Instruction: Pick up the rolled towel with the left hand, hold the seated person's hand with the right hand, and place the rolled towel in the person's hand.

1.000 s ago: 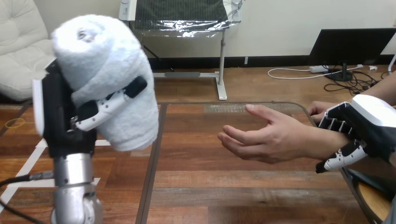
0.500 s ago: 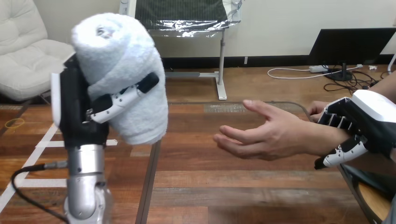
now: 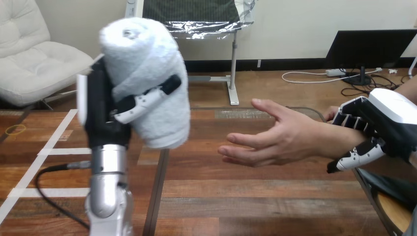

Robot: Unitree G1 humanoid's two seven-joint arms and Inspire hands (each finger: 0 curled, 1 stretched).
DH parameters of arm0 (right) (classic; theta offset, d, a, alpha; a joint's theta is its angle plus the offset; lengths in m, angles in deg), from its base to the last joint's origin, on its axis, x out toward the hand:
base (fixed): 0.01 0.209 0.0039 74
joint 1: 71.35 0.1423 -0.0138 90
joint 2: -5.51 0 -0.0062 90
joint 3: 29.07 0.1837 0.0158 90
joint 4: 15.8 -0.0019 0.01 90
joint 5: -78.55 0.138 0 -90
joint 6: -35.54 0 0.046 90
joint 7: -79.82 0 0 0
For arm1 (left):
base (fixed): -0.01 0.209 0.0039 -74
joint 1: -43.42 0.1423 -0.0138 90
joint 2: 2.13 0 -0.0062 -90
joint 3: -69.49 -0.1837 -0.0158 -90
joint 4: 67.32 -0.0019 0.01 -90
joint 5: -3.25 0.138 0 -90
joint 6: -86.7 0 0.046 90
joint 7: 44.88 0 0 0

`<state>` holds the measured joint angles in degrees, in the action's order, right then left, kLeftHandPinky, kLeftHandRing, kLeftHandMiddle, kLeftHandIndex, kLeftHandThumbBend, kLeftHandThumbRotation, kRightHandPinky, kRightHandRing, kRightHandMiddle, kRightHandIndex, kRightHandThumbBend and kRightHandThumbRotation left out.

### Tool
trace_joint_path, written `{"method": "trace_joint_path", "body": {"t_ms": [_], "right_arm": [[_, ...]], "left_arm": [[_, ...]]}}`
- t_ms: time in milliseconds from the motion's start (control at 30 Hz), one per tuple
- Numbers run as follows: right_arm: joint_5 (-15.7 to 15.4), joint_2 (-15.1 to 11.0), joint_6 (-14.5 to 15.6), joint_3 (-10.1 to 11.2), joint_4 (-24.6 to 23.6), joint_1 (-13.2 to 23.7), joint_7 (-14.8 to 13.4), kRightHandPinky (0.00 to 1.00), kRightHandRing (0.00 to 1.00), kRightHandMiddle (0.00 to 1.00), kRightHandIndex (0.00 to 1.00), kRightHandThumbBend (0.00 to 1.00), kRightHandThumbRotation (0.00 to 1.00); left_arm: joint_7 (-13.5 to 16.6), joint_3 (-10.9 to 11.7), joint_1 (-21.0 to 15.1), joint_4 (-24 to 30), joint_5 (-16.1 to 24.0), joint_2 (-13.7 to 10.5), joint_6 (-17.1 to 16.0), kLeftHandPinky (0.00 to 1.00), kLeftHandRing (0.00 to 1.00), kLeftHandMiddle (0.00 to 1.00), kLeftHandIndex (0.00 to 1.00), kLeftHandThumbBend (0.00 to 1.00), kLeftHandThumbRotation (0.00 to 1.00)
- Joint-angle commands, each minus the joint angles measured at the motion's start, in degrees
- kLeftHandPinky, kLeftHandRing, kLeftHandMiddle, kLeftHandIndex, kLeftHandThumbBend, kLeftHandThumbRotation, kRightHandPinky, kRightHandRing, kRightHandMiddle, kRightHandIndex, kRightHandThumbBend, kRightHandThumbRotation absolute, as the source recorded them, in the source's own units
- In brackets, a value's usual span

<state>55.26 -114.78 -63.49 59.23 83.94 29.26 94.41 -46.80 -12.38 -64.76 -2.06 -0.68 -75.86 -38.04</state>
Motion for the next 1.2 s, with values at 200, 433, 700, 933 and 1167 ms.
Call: {"method": "trace_joint_path", "body": {"t_ms": [200,433,700,933,1167], "right_arm": [[0.6,2.7,2.6,-0.6,-2.8,1.4,1.2,0.34,0.38,0.43,0.46,0.94,0.14],[0.8,3.1,2.4,-0.8,-3.6,1.8,1.2,0.33,0.38,0.43,0.46,0.94,0.14],[0.6,3.7,3.3,-1.0,-4.5,2.4,1.7,0.34,0.38,0.44,0.46,0.95,0.14],[1.0,4.5,4.8,-1.0,-5.8,2.9,2.5,0.34,0.39,0.44,0.46,0.95,0.14],[0.6,5.1,5.6,-1.2,-6.6,3.4,3.0,0.35,0.39,0.44,0.46,0.94,0.13]], "left_arm": [[0.5,-1.5,-10.4,-11.5,1.0,1.9,-4.8,0.25,0.3,0.36,0.39,0.49,0.0],[0.4,-1.5,-13.3,-18.3,0.7,3.6,-6.7,0.27,0.32,0.38,0.4,0.52,0.0],[1.1,-1.7,-15.2,-23.1,1.0,5.7,-7.8,0.28,0.32,0.38,0.41,0.55,0.0],[0.4,-1.9,-16.2,-25.8,-0.1,8.4,-8.5,0.28,0.32,0.39,0.42,0.57,0.0],[0.6,-2.7,-16.6,-27.5,0.6,10.3,-9.7,0.29,0.32,0.39,0.42,0.57,0.0]]}}
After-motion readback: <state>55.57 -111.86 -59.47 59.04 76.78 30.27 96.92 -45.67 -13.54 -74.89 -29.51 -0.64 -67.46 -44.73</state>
